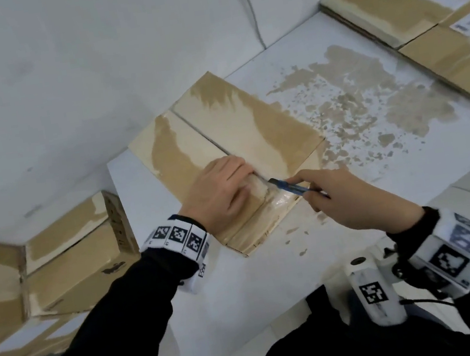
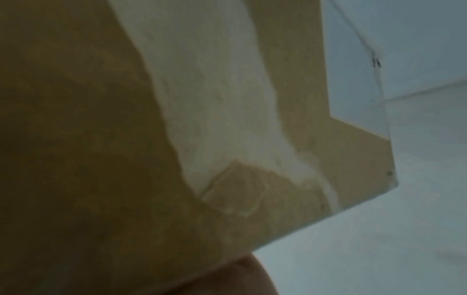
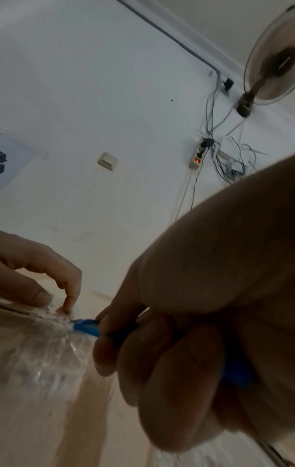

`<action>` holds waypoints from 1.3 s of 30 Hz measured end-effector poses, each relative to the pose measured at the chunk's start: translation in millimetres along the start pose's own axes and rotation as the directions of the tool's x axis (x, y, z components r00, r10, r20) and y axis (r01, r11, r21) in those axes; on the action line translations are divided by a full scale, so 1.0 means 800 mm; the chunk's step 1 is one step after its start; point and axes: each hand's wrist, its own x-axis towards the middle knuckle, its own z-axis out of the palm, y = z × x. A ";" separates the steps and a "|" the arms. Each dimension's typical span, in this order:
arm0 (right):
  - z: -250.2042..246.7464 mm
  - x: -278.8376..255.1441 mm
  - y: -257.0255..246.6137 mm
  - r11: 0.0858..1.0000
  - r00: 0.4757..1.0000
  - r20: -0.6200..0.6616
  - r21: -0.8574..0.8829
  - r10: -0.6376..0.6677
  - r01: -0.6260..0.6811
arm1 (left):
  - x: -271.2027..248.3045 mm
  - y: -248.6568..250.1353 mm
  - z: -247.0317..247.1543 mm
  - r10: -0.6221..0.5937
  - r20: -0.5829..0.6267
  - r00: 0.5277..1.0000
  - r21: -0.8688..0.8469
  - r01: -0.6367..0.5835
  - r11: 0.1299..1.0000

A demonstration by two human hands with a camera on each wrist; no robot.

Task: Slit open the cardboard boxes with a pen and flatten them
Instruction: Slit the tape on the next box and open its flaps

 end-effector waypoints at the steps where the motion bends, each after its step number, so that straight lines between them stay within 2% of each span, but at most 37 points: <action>1: 0.000 0.000 0.000 1.000 1.000 0.000 0.016 0.007 -0.007 | -0.001 -0.002 0.001 0.014 -0.006 1.000 -0.005 -0.014 1.000; 7: 0.004 0.004 -0.006 1.000 1.000 -0.021 0.005 -0.008 0.008 | 0.003 -0.010 0.005 0.013 -0.005 1.000 -0.088 -0.014 0.996; 13: -0.001 0.008 -0.007 1.000 1.000 0.008 -0.004 0.010 -0.010 | 0.005 -0.004 0.007 -0.017 -0.069 0.997 -0.088 0.011 0.996; 20: -0.004 0.006 -0.015 0.964 0.996 0.066 0.253 0.063 -0.078 | 0.007 -0.004 0.010 -0.012 -0.147 0.989 -0.018 0.010 1.000; 25: -0.013 0.011 -0.016 0.982 0.994 0.093 0.176 0.060 -0.076 | 0.007 -0.002 0.010 -0.019 -0.186 0.982 -0.043 0.011 0.999; 27: -0.013 0.005 -0.019 0.979 0.978 0.201 0.186 0.049 -0.087 | 0.008 -0.001 0.008 -0.025 -0.191 0.981 -0.038 0.018 0.999; 29: -0.006 -0.013 -0.020 0.980 0.926 0.377 0.174 0.021 -0.093 | 0.010 0.001 0.008 -0.035 -0.203 0.979 -0.031 0.029 0.999; 30: -0.002 -0.025 -0.017 0.980 0.917 0.398 0.175 0.018 -0.095 | 0.010 0.000 0.008 -0.036 -0.202 0.979 -0.023 0.032 0.999; 31: -0.003 -0.034 -0.013 0.981 0.935 0.354 0.170 0.025 -0.091 | 0.010 -0.001 0.009 -0.035 -0.192 0.981 -0.016 0.032 0.999; 33: -0.014 -0.039 0.000 0.994 0.986 0.166 0.106 0.020 -0.038 | 0.007 -0.001 0.009 -0.029 -0.171 0.985 0.022 0.033 0.999; 36: -0.033 -0.032 0.009 0.996 0.999 -0.004 0.071 -0.045 0.045 | 0.003 0.002 0.011 -0.030 -0.135 0.990 0.107 0.045 0.993; 37: -0.036 -0.028 0.008 0.995 0.997 -0.021 0.067 -0.071 0.072 | 0.003 0.006 0.009 -0.077 -0.118 0.990 0.059 0.085 0.995; 38: -0.037 -0.023 0.007 0.994 0.995 -0.024 0.045 -0.098 0.099 | 0.005 0.012 0.004 -0.177 -0.075 0.981 -0.048 0.174 0.984; 39: -0.036 -0.018 0.006 0.992 0.992 -0.019 0.007 -0.127 0.127 | 0.009 0.017 -0.003 -0.301 -0.005 0.954 -0.167 0.296 0.941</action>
